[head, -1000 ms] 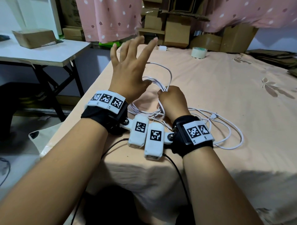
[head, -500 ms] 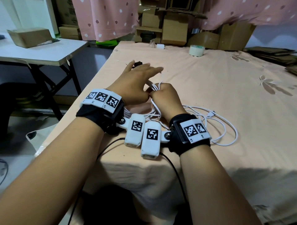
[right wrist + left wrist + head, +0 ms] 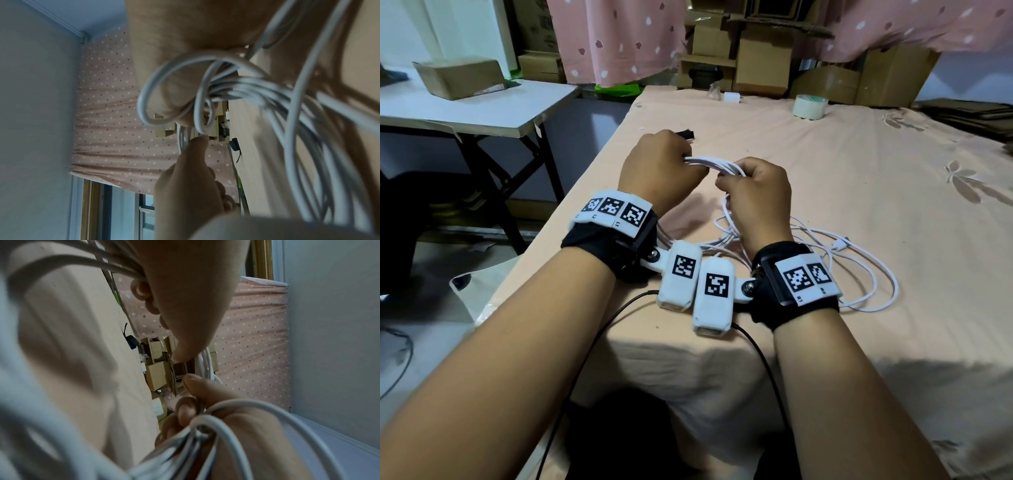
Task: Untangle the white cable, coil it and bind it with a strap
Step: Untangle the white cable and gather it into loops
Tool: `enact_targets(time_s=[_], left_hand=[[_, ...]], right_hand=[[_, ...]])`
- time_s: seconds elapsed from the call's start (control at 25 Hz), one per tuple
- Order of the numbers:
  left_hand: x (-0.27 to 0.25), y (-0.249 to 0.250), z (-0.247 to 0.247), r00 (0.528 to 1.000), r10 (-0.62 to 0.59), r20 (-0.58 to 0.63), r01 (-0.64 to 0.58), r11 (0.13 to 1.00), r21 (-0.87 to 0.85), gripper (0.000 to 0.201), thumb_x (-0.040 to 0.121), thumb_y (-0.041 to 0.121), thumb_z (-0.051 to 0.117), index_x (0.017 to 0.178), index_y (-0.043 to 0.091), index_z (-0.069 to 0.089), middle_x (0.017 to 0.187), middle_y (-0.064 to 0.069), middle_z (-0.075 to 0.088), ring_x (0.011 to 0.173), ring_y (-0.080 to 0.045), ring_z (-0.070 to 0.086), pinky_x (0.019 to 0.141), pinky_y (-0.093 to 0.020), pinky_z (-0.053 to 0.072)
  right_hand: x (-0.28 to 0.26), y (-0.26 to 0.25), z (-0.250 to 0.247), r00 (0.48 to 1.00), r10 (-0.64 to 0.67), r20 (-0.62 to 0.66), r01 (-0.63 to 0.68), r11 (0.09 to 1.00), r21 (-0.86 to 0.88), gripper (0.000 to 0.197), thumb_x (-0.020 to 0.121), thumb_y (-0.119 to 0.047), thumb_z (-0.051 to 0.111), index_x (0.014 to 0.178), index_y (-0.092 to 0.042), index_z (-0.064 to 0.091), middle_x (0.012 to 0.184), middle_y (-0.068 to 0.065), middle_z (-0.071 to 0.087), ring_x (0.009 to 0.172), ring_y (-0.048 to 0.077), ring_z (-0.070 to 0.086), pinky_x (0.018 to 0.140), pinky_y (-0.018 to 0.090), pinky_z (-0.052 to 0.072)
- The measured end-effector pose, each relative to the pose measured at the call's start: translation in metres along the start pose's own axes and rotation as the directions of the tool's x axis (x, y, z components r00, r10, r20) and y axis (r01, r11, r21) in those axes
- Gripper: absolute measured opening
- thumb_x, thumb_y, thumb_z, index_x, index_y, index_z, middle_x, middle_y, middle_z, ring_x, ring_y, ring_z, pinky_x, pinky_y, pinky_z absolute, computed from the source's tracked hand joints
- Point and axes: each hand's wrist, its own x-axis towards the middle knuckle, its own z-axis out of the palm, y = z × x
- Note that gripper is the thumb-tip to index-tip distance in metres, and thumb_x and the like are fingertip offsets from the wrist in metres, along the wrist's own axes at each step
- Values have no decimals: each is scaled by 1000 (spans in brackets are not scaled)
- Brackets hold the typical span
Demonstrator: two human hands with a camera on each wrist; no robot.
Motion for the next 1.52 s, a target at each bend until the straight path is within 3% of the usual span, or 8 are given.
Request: enact_targets(time_s=[0.28,0.68,0.96,1.04,1.12,1.24,1.36,1.52], left_hand=[[-9,-6,-5,958,-285,12,277,921,-272,40,70,24,65,51,15,32,53,-5,23,59,-22,19,54,-33,19],[35,15,-73,974,-179,-135,173,983,-56,42,81,30,74,55,9,49,52,-7,44,55,-27,37,45,-31,22],[64,52,-116,980,-189,-64,163,943,-291,35,84,27,76,67,-1,64,55,-14,62,45,-24,63,58,-29,56],[71,64,-131,973,-231,-4,214,907,-362,42,82,34,80,62,5,59,50,-9,50,34,-17,47,42,-20,39],[81,74,-143,966,-259,-19,230,890,-394,51,76,36,84,52,15,44,50,0,31,47,-18,25,47,-26,22],[90,87,-153,960,-273,-66,220,878,-424,52,68,38,82,50,19,37,51,4,24,60,-19,22,56,-32,21],[90,96,-159,963,-253,-94,198,899,-390,37,66,34,76,53,19,44,51,3,29,60,-19,25,56,-33,24],[77,99,-173,949,-203,-239,216,976,27,14,76,25,59,72,12,62,59,-3,48,60,-30,42,54,-25,28]], right_hand=[[-12,-3,0,989,79,126,-77,997,-20,5,69,-22,67,64,-23,68,52,0,58,63,39,63,62,53,56],[18,-65,-54,929,-38,367,217,861,-461,28,79,-45,71,80,-16,72,74,2,70,79,26,64,72,38,51],[35,-100,-87,913,-102,396,233,925,-299,15,84,-40,77,91,-28,73,84,-8,69,85,13,61,79,30,47],[40,-111,-96,924,-107,368,209,946,-249,26,82,-33,80,104,-27,69,94,-3,68,90,14,62,81,30,48],[43,-122,-103,940,-82,330,141,977,-159,40,80,-23,82,116,-24,64,87,0,63,77,16,59,72,31,48],[45,-129,-103,954,-7,299,29,997,-70,52,80,-14,79,125,-24,56,85,2,64,66,15,59,58,26,46],[46,-129,-95,966,27,258,-2,995,-97,63,76,-17,80,134,-21,54,106,4,72,80,17,73,70,32,55],[44,-130,-99,970,22,243,105,863,-495,46,82,-36,75,123,-28,56,92,-8,74,93,15,68,89,35,53]])
